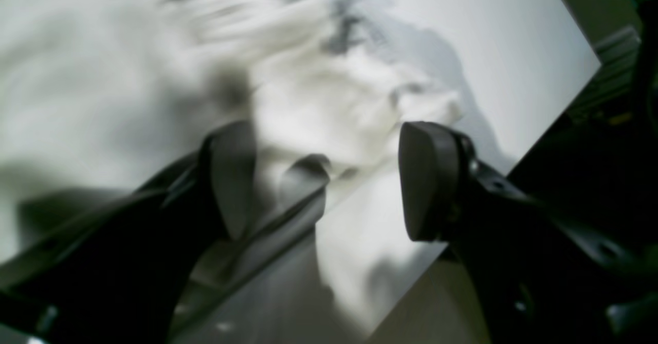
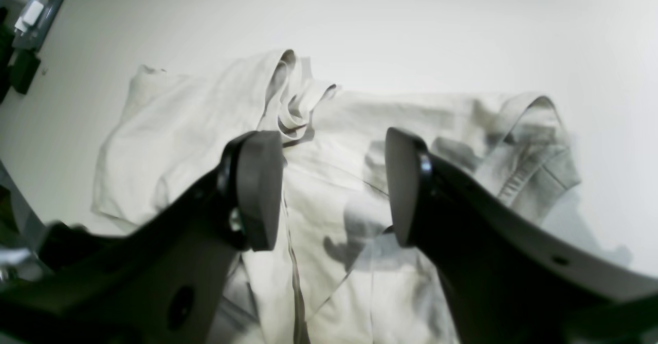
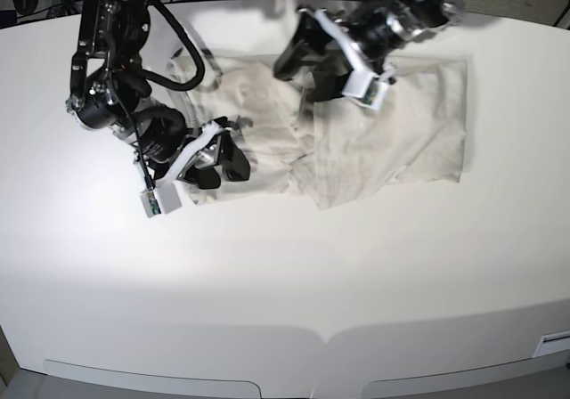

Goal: Fold the T-shirt properly
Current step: 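Press the folded layer flat with the left gripper and withdraw it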

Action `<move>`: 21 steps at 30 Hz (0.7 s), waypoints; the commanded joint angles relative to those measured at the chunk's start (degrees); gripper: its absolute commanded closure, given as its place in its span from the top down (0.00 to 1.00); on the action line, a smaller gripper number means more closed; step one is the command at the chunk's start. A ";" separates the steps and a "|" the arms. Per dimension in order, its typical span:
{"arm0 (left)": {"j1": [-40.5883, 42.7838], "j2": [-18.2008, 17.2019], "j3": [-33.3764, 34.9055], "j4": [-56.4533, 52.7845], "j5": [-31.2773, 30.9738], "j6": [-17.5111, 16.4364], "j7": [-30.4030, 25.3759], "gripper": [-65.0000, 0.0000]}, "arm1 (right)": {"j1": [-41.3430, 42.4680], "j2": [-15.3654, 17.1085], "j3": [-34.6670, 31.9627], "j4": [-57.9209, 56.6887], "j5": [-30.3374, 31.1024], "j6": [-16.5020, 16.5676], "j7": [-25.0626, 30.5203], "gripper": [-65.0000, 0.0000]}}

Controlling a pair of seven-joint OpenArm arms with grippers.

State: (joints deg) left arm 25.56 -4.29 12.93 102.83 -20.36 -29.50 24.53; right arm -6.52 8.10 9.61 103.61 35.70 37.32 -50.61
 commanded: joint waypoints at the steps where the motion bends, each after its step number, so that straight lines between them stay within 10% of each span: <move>1: -0.59 0.94 0.35 0.98 0.90 0.50 -1.46 0.65 | 0.79 0.31 0.02 1.05 0.90 0.37 1.16 0.49; 10: -2.08 4.57 4.00 -10.91 3.61 0.83 -3.43 0.65 | 0.96 3.04 0.02 1.05 2.97 0.37 0.28 0.49; 21: -9.84 4.57 4.00 -7.78 -10.40 -5.73 7.23 0.65 | 1.49 3.67 0.17 1.05 4.00 0.37 -0.22 0.49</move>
State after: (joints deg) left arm 16.29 -0.12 16.93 93.65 -29.26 -34.48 33.56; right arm -5.89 11.31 9.67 103.61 38.41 37.32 -52.34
